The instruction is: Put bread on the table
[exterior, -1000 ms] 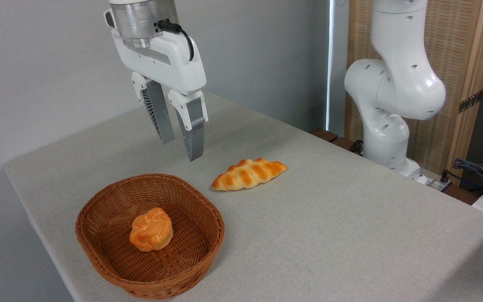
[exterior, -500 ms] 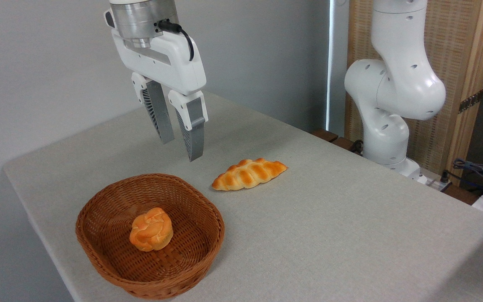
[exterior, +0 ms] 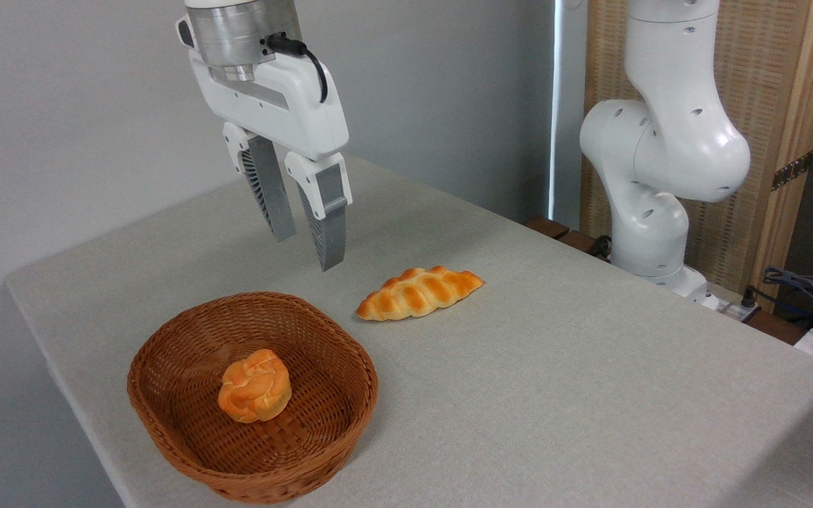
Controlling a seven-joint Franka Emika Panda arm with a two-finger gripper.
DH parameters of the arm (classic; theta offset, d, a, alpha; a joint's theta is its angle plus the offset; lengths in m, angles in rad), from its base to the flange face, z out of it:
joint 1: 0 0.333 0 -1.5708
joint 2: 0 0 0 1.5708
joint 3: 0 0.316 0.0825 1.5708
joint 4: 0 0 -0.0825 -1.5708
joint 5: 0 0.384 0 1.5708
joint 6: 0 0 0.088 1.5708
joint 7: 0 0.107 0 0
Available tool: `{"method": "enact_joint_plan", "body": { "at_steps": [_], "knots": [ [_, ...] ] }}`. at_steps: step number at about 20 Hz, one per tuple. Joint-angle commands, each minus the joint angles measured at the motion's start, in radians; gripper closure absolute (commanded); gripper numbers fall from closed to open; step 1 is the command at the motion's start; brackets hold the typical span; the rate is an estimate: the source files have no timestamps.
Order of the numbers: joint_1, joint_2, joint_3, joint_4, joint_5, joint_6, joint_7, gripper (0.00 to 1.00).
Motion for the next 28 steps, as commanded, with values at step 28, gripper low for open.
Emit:
{"method": "enact_joint_plan", "body": {
  "at_steps": [28],
  "knots": [
    [0.018, 0.0, -0.006, -0.205, -0.028, 0.483, -0.022, 0.0]
  ]
}}
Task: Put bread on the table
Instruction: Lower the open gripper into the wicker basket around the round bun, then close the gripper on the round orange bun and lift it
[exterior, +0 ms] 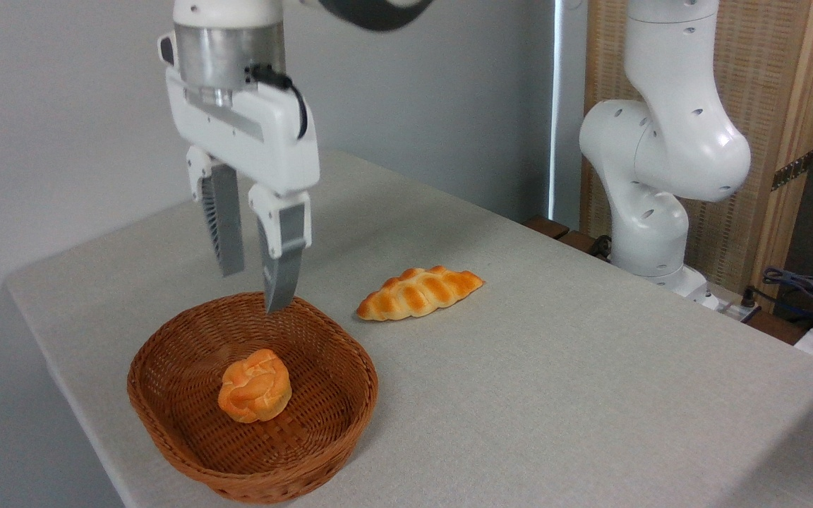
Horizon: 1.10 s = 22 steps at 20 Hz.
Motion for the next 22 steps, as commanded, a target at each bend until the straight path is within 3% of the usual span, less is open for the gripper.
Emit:
{"method": "enact_joint_plan", "body": {
  "at_steps": [1, 10, 13, 18, 22],
  "knots": [
    [0.002, -0.009, -0.003, -0.138, -0.016, 0.205, -0.02, 0.0],
    [-0.003, -0.009, -0.02, -0.198, -0.017, 0.245, -0.015, 0.0],
    [-0.003, -0.007, -0.038, -0.251, -0.017, 0.34, -0.015, 0.0],
    [-0.003, 0.007, -0.068, -0.282, -0.017, 0.366, -0.01, 0.0],
    [-0.003, 0.027, -0.084, -0.323, -0.003, 0.466, -0.004, 0.0]
  ]
}}
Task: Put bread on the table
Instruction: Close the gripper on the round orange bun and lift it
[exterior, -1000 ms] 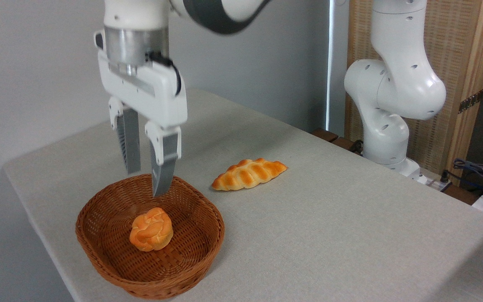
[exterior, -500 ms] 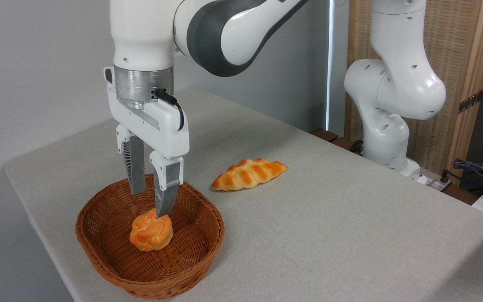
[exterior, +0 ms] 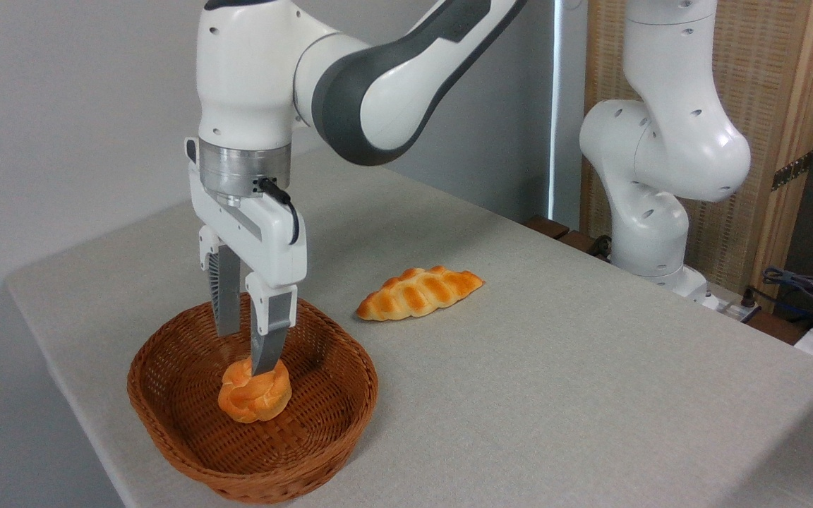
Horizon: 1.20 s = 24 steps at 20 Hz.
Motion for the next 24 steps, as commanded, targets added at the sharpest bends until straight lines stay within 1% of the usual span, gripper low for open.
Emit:
{"method": "enact_joint_plan", "body": {
  "at_steps": [1, 5, 7, 10, 11, 15, 16, 17, 18, 19, 20, 24],
  "knots": [
    [0.002, 0.003, -0.005, -0.051, -0.001, 0.09, 0.002, 0.0],
    [0.002, 0.008, -0.007, -0.071, 0.005, 0.112, 0.022, 0.0],
    [0.002, 0.008, -0.007, -0.094, 0.05, 0.131, 0.057, 0.0],
    [0.002, 0.017, -0.011, -0.111, 0.051, 0.162, 0.057, 0.0],
    [0.002, 0.026, -0.021, -0.112, 0.053, 0.165, 0.057, 0.0],
    [0.002, 0.036, -0.022, -0.112, 0.054, 0.165, 0.059, 0.0],
    [0.003, 0.036, -0.022, -0.112, 0.054, 0.165, 0.06, 0.07],
    [0.003, 0.036, -0.022, -0.112, 0.054, 0.165, 0.059, 0.21],
    [0.003, 0.036, -0.022, -0.112, 0.054, 0.165, 0.06, 0.39],
    [0.003, 0.036, -0.022, -0.112, 0.054, 0.165, 0.06, 0.51],
    [0.003, 0.036, -0.022, -0.112, 0.054, 0.165, 0.062, 0.57],
    [0.003, 0.036, -0.022, -0.112, 0.054, 0.165, 0.063, 0.57]
  ]
}}
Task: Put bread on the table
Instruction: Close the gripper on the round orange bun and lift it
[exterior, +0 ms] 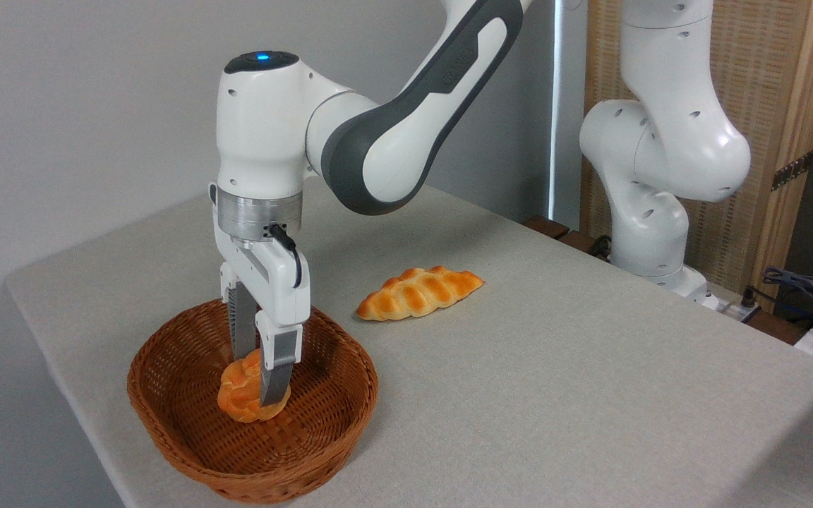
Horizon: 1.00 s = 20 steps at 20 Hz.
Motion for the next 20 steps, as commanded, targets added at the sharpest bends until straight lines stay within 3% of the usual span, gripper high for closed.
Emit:
{"method": "enact_joint_plan", "body": {
  "at_steps": [1, 8, 14, 20],
  "knots": [
    [0.004, -0.002, -0.001, -0.007, 0.017, 0.024, 0.016, 0.57],
    [0.006, -0.007, 0.001, -0.006, 0.015, 0.022, 0.028, 0.57],
    [0.008, -0.062, 0.018, 0.011, -0.045, 0.004, 0.022, 0.57],
    [0.009, -0.128, 0.06, 0.074, -0.055, -0.205, 0.023, 0.57]
  ]
}}
